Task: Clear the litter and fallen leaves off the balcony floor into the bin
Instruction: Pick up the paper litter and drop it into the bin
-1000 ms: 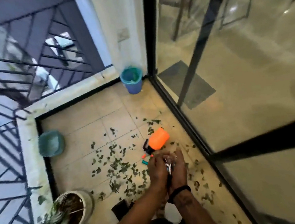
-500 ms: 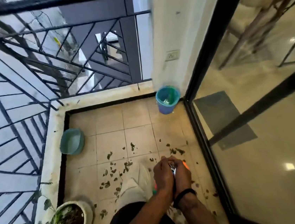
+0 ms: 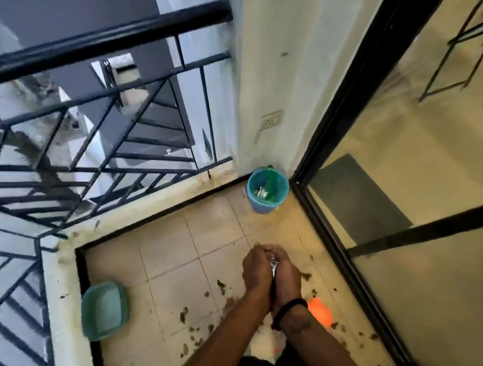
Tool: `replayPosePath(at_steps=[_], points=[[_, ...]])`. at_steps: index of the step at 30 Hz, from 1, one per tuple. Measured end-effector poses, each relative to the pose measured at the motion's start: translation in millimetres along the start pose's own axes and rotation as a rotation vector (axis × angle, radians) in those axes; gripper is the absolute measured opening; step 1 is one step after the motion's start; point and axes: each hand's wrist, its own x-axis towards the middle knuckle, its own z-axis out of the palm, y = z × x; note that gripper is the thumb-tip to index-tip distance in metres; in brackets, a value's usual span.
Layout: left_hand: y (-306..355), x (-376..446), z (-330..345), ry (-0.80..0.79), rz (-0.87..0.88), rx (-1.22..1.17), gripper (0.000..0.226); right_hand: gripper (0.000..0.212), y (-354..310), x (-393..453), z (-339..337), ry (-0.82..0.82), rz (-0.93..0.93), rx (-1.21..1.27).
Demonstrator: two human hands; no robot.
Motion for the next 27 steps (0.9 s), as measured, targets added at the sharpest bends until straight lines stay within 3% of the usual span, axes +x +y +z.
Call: replayPosePath(at_steps=[3,10,16,20,27], points=[[37.7,6.8,-1.1,0.000,0.019,0.059,0.033,0.031,-25.3,-5.9,27.0,0.049,0.048,0.095],[99.2,43.5,10.6,0.039,0.085,0.199,0.043,0.026,-52.2,40.6,74.4,0.080,-0.092,-0.096],[130.5,85.1,27.7,-0.078,-0.093,0.187,0.057,0.032,-88.2,77.9,100.9,0.185,0.052,-0.009],[145.7,139.3,44.5,-0.066,-0.075,0.259,0.069,0.034,-111.4,128.2,127.1,0.204,0.112,0.073],[199.1,185.0,77.7,-0.069,-0.067,0.363,0.046,0.034,-143.0,182.8,159.4,0.244,0.099,0.224]])
